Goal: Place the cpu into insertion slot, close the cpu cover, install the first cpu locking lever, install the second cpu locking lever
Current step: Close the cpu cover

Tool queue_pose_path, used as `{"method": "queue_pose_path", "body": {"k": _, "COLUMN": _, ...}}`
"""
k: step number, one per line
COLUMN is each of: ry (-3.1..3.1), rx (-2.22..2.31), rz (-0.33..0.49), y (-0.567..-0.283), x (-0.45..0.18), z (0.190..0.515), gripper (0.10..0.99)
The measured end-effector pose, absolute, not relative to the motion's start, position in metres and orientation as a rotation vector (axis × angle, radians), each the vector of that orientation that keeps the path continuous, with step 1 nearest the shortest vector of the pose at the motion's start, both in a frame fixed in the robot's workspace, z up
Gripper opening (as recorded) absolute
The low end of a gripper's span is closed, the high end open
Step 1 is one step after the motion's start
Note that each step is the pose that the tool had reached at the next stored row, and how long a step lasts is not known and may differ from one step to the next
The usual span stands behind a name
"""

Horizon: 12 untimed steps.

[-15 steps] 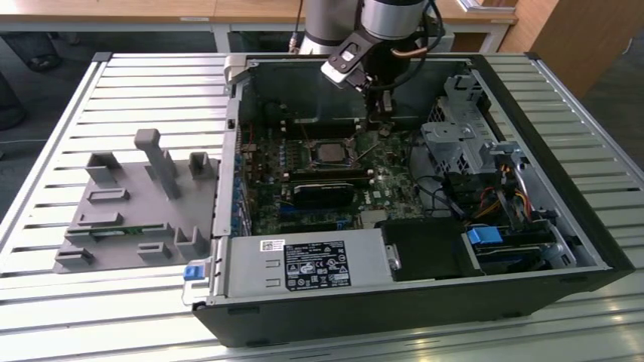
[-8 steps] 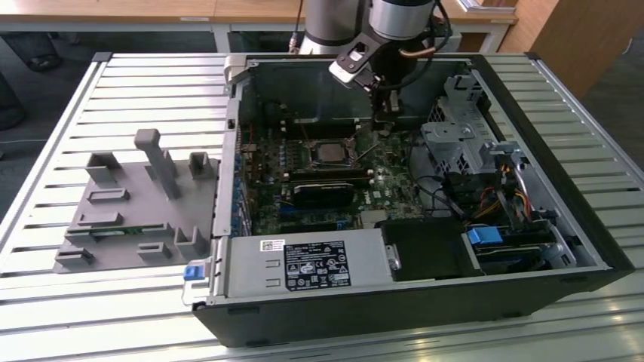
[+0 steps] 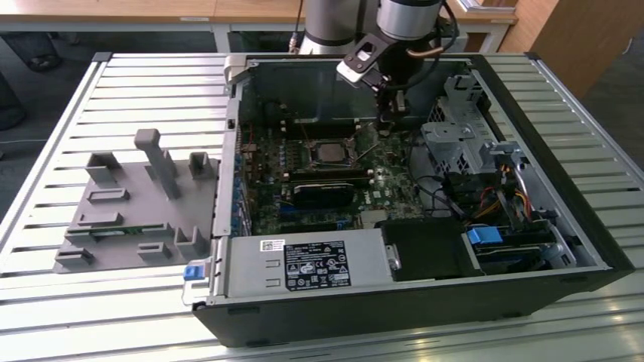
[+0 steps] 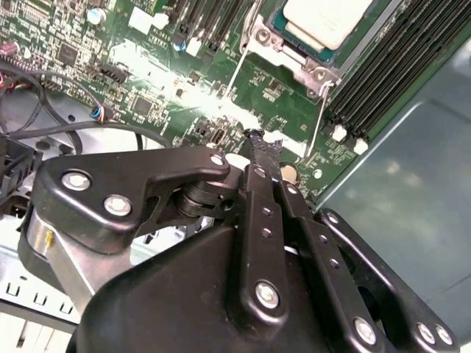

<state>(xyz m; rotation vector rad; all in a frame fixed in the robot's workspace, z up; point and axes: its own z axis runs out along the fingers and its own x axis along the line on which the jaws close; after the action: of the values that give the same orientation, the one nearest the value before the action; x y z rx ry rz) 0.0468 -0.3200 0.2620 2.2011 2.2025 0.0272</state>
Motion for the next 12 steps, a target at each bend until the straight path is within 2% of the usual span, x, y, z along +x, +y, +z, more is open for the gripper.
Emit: {"method": "queue_pose_path", "body": {"k": 12, "ry": 2.243, "rx": 2.170, "rz": 0.016, "y": -0.319, "x": 0.060, "z": 0.257, "gripper": 0.106}}
